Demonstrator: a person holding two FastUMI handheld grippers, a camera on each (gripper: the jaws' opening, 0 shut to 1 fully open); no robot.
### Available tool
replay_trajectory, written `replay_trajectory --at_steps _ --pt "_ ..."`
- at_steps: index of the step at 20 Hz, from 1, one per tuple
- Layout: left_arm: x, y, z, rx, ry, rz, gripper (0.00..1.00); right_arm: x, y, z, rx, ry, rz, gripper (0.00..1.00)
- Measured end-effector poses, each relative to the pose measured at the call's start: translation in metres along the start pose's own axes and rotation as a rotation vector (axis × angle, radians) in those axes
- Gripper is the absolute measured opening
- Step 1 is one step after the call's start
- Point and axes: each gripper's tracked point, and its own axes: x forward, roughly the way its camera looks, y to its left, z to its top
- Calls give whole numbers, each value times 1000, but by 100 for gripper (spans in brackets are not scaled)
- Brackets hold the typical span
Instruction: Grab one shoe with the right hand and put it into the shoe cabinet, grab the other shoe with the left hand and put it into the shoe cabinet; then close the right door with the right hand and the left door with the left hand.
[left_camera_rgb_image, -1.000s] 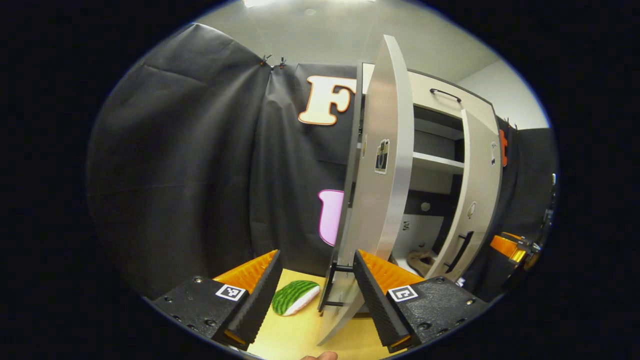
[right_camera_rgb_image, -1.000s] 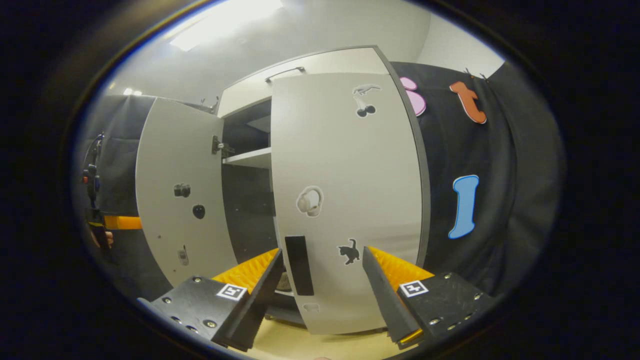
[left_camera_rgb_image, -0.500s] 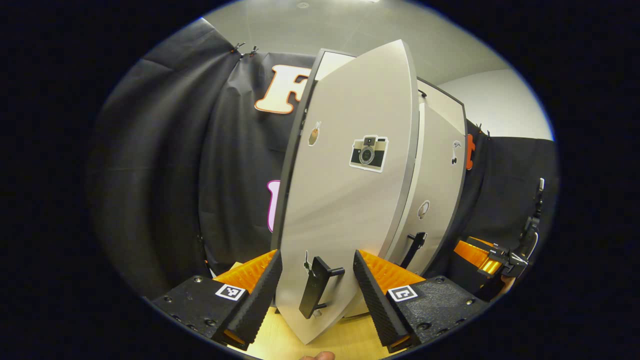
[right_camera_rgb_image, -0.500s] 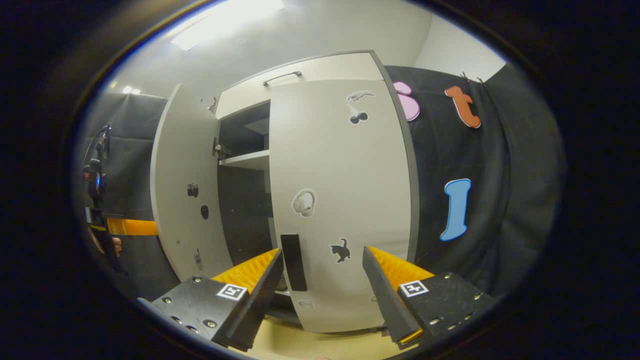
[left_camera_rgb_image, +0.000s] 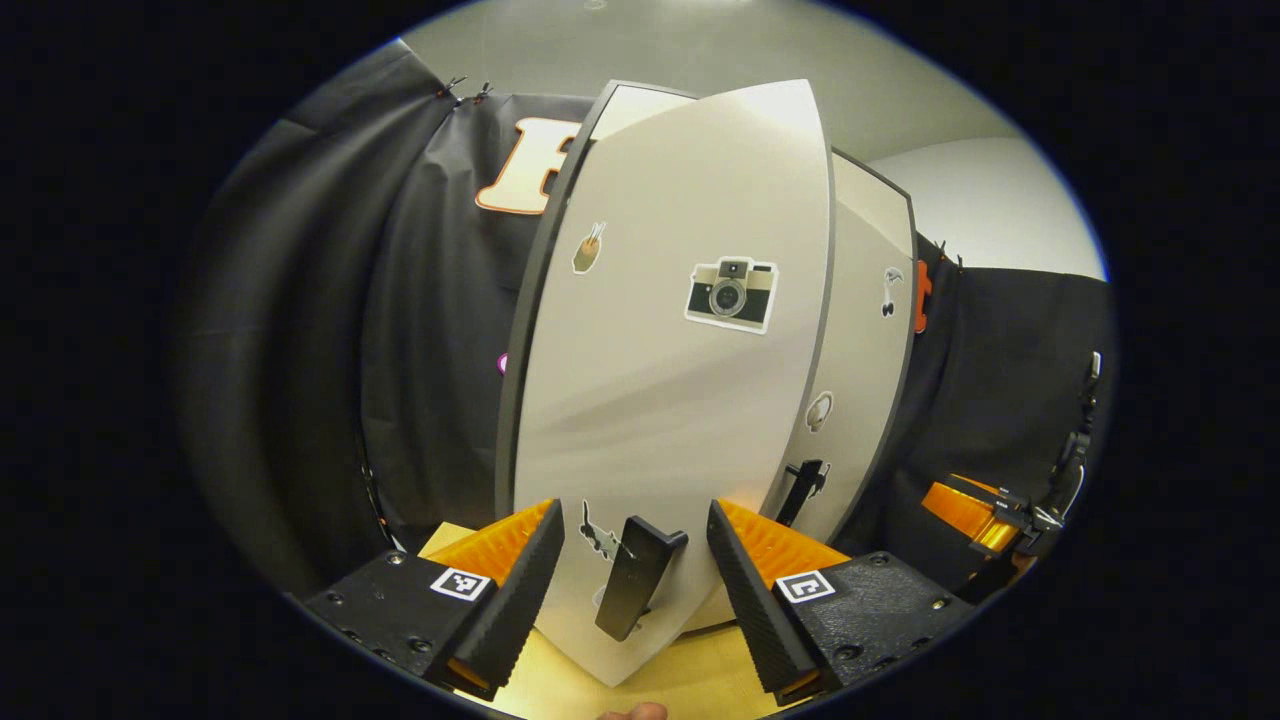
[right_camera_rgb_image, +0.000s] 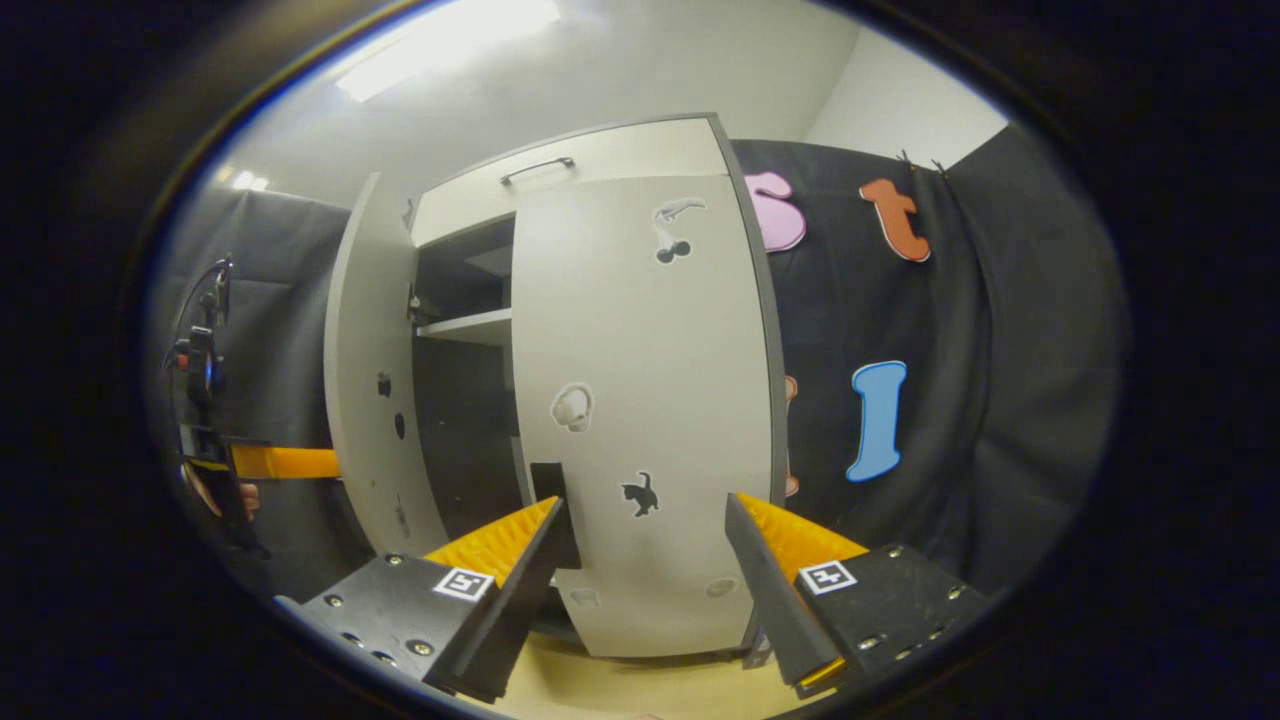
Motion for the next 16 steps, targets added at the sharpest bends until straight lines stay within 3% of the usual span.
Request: replay_trajectory --at_steps 2,5,6,7,8,16 --pt "4 -2 -3 6 8 -2 83 -1 -2 -1 0 1 -2 95" --pt "6 -7 -6 -4 16 -18 83 -3 -4 -3 2 5 -2 95" --pt "6 -9 -7 -6 17 -18 90 -3 -4 -3 2 5 -2 95" --pt "7 -7 -7 5 14 -12 92 -3 -4 -2 3 4 -2 95" --pt "4 -6 -6 18 11 -4 89 -4 -3 -1 5 1 -1 92" --pt "8 -6 -2 23 2 -9 88 -5 -2 0 4 -3 -5 95"
